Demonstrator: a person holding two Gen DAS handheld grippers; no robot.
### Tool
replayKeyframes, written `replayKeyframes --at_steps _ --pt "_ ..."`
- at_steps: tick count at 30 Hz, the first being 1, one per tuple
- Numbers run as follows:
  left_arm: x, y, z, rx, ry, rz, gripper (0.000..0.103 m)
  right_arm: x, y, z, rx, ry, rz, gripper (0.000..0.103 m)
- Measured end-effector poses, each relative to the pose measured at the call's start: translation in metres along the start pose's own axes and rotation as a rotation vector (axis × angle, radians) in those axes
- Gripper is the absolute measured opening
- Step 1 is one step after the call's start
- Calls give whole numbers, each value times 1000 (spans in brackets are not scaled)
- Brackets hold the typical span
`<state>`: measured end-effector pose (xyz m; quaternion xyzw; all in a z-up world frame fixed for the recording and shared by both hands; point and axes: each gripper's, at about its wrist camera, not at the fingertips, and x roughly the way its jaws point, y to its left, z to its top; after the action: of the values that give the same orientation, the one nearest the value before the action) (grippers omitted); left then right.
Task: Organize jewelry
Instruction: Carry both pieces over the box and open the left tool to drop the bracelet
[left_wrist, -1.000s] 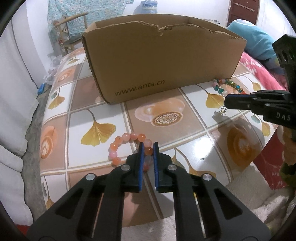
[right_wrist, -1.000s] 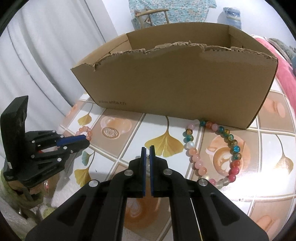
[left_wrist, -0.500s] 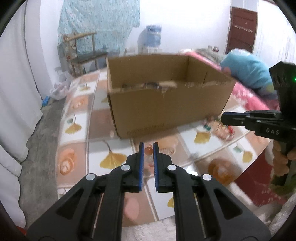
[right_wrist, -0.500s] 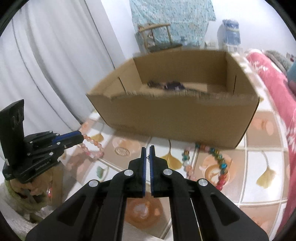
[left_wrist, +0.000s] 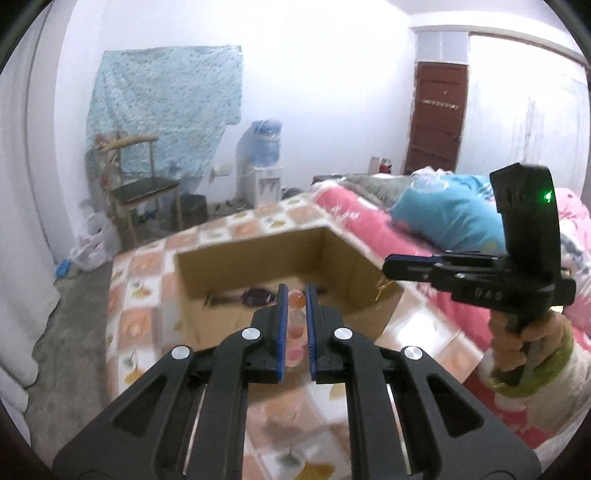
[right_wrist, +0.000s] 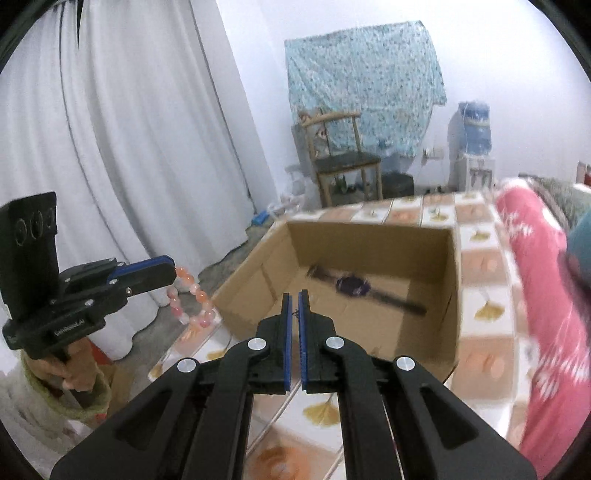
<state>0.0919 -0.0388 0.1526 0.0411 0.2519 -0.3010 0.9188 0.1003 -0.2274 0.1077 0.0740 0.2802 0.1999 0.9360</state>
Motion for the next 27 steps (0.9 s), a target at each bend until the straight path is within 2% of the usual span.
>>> replayKeyframes --at_steps 2,5,12,17,24,27 --pt "19 3 15 -24 19 -41 9 7 -10 11 9 12 8 3" --pt "57 15 26 -105 94 -117 9 24 -30 24 35 63 31 3" --pt "152 43 6 -311 319 -225 9 70 -70 28 100 201 53 3" --pt "196 47 -15 -378 420 -244 9 94 -95 25 144 255 46 4" --pt "242 43 -24 -404 539 -235 9 106 -113 26 167 254 60 4" --pt "254 41 -28 -422 580 -256 9 110 -116 25 166 258 62 4"
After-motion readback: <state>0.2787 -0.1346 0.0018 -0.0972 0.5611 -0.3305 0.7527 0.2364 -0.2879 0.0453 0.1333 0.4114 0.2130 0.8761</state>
